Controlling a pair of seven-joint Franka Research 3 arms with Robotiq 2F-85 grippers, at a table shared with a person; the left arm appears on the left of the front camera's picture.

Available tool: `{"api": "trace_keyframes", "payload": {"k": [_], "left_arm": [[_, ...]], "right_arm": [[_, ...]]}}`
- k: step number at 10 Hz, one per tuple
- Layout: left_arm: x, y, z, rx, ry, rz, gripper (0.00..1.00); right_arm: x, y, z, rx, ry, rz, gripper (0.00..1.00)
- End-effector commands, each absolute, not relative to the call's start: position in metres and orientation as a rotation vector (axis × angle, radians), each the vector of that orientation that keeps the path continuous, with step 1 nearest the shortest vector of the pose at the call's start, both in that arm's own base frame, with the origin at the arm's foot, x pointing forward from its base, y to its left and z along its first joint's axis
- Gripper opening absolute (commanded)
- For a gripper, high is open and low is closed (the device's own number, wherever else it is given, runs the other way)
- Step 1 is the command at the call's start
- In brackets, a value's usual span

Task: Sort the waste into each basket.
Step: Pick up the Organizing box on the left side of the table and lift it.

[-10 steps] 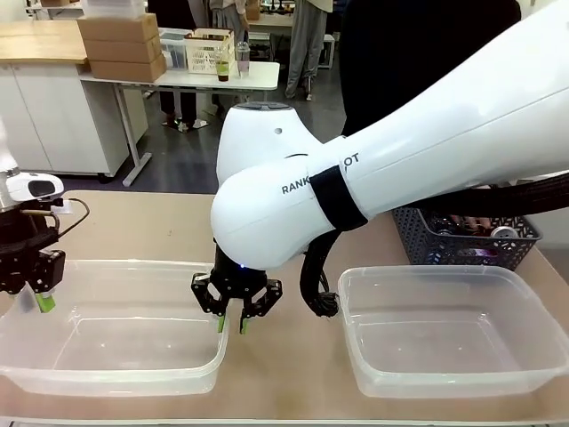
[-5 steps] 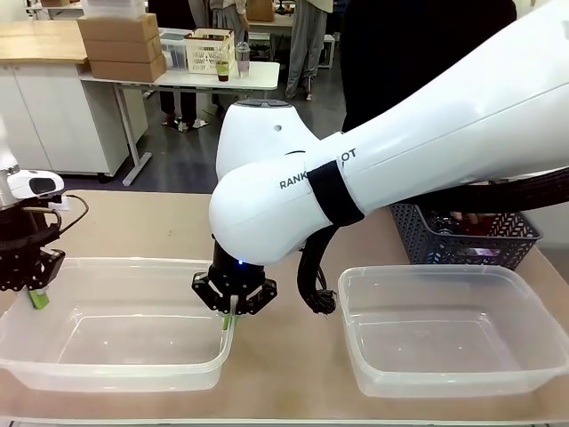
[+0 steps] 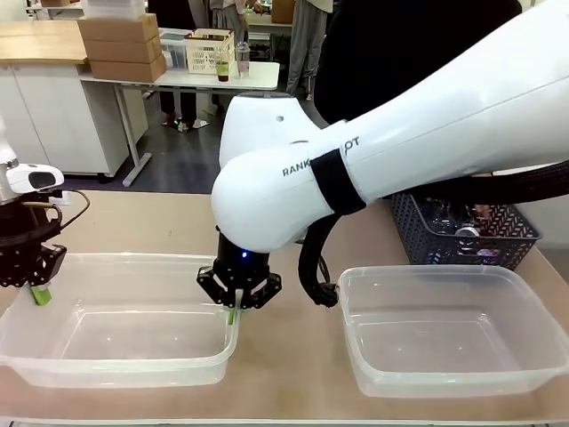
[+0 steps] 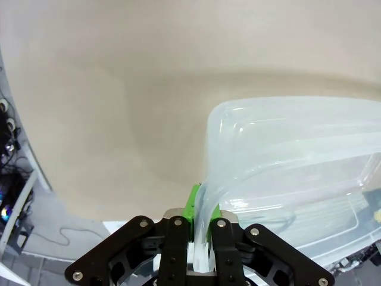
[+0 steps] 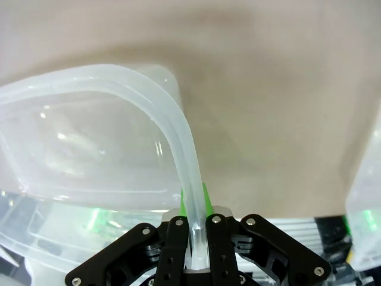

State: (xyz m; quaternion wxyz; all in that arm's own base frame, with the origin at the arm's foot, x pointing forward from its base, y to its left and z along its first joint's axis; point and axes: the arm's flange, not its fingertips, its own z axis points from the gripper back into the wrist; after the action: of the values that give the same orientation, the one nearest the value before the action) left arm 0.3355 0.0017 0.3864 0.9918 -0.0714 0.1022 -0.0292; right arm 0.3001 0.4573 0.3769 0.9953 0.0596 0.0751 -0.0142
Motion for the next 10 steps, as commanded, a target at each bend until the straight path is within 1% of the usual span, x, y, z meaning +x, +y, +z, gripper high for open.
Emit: {"api": "trace_keyframes", "payload": {"k": [1, 3, 5, 6, 9, 10], "left_arm": [[0.297, -0.004, 0.418, -0.262, 0.191, -0.062, 0.00], [0.310, -0.020, 0.483, -0.341, 0.127, -0.058, 0.00], [0.318, -0.025, 0.526, -0.447, 0.080, -0.080, 0.00], [0.304, -0.032, 0.483, -0.339, 0.126, -0.081, 0.00], [0.304, -0.032, 0.483, -0.339, 0.126, -0.081, 0.00], [0.305, -0.034, 0.483, -0.332, 0.140, -0.071, 0.06]], "right_arm": [[0.316, 0.424, 0.436, 0.027, 0.196, -0.029, 0.00], [0.326, 0.397, 0.475, -0.002, 0.267, 0.014, 0.00], [0.319, 0.381, 0.475, 0.023, 0.293, 0.045, 0.00], [0.319, 0.406, 0.489, 0.038, 0.238, 0.009, 0.00], [0.319, 0.406, 0.489, 0.038, 0.238, 0.009, 0.00], [0.318, 0.405, 0.500, 0.058, 0.250, 0.030, 0.04]]}}
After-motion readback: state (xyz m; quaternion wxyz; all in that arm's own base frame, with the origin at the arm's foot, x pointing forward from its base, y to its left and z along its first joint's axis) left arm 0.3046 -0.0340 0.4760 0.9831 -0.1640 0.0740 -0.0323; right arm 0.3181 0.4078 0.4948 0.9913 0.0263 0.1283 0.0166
